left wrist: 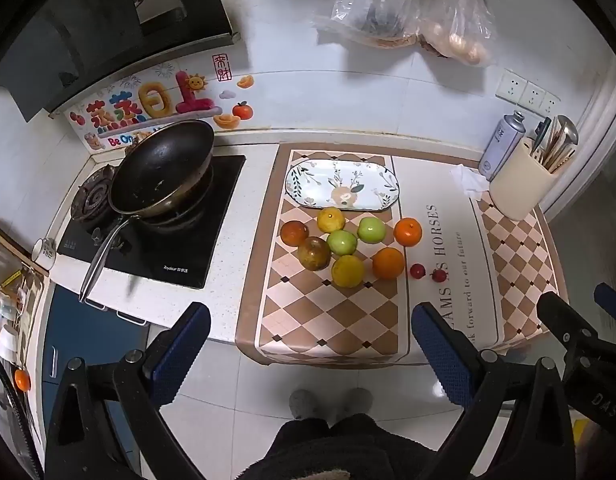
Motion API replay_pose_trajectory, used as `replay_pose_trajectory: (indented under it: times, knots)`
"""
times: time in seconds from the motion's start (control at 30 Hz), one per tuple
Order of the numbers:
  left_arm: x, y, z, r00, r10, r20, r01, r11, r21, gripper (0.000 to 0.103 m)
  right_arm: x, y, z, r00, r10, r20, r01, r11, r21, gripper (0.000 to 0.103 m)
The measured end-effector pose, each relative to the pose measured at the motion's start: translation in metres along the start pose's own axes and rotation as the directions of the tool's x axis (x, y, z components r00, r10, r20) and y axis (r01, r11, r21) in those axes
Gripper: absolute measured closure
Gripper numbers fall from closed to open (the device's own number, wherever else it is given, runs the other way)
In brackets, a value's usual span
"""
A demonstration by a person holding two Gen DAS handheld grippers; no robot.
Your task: Organize fruits
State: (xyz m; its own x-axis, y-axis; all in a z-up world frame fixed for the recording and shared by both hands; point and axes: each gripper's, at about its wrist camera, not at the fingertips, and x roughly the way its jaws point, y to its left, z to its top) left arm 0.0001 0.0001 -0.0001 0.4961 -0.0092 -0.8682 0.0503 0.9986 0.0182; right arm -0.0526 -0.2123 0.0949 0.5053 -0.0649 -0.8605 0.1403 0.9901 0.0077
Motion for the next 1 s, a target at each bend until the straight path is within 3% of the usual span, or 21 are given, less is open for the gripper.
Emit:
replay_pose_trajectory:
  times: [1.0]
  knots:
    - [-0.0068,-0.0037,0.0018,1.000,-0.001,0.007,0.001,1.000,0.002,0.000,-0.0035,0.0036,-0.0021,1.000,0.009,0.010,-0.009,1.000,0.001,0.000]
